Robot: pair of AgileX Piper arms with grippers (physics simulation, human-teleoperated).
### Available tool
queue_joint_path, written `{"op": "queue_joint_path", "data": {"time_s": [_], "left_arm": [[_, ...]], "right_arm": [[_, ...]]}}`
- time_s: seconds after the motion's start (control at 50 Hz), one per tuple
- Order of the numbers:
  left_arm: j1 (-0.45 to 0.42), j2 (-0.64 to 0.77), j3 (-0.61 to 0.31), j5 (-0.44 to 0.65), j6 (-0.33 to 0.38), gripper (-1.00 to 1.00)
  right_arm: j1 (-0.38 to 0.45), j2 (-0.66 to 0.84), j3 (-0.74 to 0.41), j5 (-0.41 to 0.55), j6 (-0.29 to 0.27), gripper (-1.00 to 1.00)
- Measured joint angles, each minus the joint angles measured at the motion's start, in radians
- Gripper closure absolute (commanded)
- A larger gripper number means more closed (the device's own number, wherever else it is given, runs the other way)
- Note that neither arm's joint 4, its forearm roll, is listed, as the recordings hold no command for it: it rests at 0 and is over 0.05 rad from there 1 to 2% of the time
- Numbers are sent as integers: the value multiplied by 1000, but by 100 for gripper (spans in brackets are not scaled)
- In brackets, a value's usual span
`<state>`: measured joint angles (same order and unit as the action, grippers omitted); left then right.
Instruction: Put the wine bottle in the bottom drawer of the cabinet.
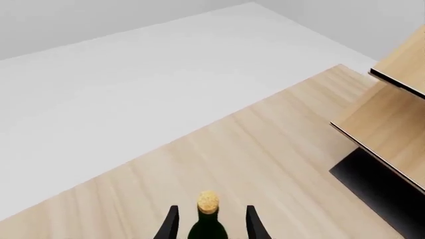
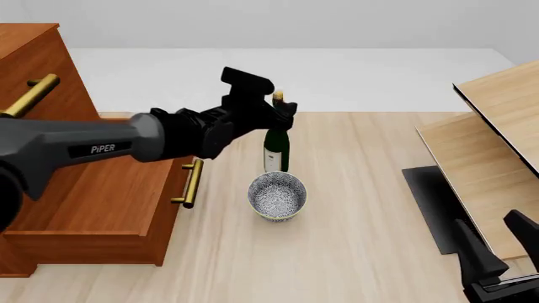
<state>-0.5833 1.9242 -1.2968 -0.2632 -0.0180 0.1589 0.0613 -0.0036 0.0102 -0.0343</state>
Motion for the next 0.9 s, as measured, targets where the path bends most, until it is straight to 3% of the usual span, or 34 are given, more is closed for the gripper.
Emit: {"op": "queue_joint_path", "data": {"time_s": [0.68, 0.7, 0.9], "left_arm": [[15, 66, 0, -42, 18, -100], [15, 67, 2, -43, 18, 100], [13, 65, 5, -43, 11, 100]], "right_arm": [[15, -9, -3, 11, 1, -100], [16, -9, -3, 11, 1, -100], [16, -9, -3, 11, 0, -100]]}}
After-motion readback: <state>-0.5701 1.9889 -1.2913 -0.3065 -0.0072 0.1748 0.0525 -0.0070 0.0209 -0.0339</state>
